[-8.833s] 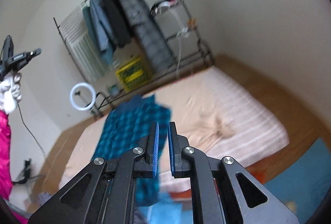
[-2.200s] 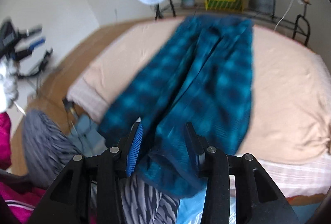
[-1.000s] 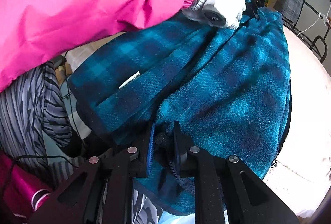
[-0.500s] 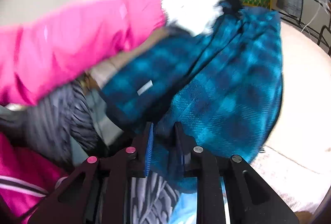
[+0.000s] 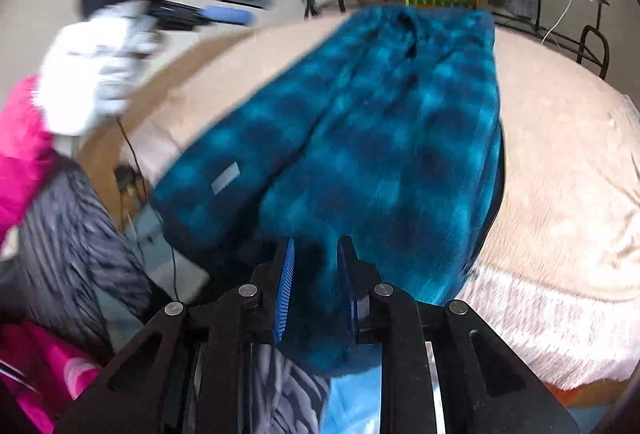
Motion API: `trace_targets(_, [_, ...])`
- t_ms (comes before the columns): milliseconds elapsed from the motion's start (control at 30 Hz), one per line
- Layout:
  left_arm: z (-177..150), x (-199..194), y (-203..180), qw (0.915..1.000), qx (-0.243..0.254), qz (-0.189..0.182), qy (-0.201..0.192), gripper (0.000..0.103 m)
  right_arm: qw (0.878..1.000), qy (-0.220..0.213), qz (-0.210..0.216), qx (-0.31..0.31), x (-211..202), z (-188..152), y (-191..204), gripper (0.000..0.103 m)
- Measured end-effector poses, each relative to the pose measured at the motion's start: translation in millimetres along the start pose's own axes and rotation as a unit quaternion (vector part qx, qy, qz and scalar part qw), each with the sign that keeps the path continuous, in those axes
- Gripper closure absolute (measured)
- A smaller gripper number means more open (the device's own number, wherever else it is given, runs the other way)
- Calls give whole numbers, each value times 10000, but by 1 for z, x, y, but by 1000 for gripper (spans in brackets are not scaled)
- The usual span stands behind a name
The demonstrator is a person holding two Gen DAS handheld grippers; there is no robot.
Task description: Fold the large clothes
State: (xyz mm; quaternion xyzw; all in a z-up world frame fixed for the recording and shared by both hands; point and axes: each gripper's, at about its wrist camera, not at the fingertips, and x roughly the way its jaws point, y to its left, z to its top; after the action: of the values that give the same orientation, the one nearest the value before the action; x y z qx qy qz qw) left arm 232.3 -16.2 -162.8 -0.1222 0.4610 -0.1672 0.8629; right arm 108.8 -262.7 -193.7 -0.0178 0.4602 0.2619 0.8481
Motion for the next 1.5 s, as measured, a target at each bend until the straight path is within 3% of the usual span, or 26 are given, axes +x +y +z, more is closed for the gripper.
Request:
trace_targets(133, [-54,-1,24,9987,-251,110,435,59,9988,455,-168,-116,11,-16,1,83])
trace_targets(267, [-88,-3,37,9964,-508,150,655,55,9996,225,40,151,-17,-18,-5,81])
trace_targets(367, [-103,-8,49,9941,-934,-45,554,47,9973,-223,-57,696,-43,-19,-29,51])
trace_targets(467, [-115,-5,57,9876,-1364,-413,659,47,9930,-286,-242,1116,-53,-26,-52,49])
trace_targets(600, [-131,5,61,9758,-1818,-920,794,47,9862,-18,164,1646,-42,-33,-77,49])
trace_targets(767, [-144,17,56,9664,-2085,-1191,918,47,9759,215,703,2056,-16,-36,-91,46])
trace_targets(933, [-145,17,50,9672,-2007,-1283,882,47,9682,210,1161,2207,-15,-37,-90,46])
trace_targets(1067, [-147,19,39,9707,-1779,-1294,965,47,9634,402,1508,2179,-4,-40,-78,50])
trace_targets(1100, [-147,19,38,9720,-1724,-1273,967,48,9612,435,1594,2208,0,-40,-78,55])
trace_targets(1133, [-147,19,36,9730,-1690,-1231,978,57,9586,465,1663,2265,7,-40,-78,56])
trace_targets(1167, [-147,20,37,9722,-1722,-1212,1021,69,9563,453,1665,2360,11,-41,-79,64])
trace_targets(1200, [-146,22,38,9709,-1766,-1225,1051,73,9544,439,1685,2426,13,-41,-81,77])
trace_targets(1267, [-143,21,38,9694,-1790,-1299,1066,85,9437,397,1891,2685,15,-41,-88,85])
trace_targets(1300, [-141,19,39,9690,-1789,-1337,1060,86,9413,372,1948,2732,14,-39,-90,87])
trace_targets(1367, [-139,16,41,9638,-1932,-1521,1033,88,9429,336,1928,2694,9,-36,-88,88])
trace_targets(1500, [-128,7,44,9487,-2265,-1987,959,89,9327,71,2186,2867,-6,-28,-86,89])
